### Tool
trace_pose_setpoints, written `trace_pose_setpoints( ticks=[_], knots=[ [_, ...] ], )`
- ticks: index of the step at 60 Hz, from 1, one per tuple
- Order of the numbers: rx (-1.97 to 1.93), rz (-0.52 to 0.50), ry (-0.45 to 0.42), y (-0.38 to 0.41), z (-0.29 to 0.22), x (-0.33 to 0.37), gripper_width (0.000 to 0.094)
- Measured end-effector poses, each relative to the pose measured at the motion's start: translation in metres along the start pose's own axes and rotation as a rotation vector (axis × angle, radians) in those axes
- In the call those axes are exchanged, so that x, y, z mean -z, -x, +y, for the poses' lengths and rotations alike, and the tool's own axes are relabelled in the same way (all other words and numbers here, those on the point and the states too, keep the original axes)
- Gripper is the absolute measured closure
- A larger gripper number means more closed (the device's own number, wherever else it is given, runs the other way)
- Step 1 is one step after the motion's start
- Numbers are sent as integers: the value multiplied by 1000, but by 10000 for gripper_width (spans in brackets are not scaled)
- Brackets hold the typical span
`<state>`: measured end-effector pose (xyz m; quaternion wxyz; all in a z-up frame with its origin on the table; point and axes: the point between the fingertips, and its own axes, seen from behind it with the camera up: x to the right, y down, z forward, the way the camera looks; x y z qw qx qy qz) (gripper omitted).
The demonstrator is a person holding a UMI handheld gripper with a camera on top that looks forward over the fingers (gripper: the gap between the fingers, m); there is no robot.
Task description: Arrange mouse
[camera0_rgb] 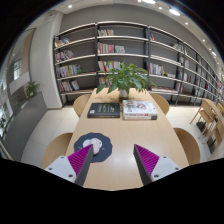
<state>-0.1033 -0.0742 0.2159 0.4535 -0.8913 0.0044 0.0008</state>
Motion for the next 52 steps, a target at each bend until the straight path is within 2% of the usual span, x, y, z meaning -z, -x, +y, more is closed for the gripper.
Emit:
trace_pose_setpoints(
  ticks=[21,52],
  knots=[
    [-10,5,16,-51,60,70,138],
    [-10,-6,13,-64,74,93,137]
  ],
)
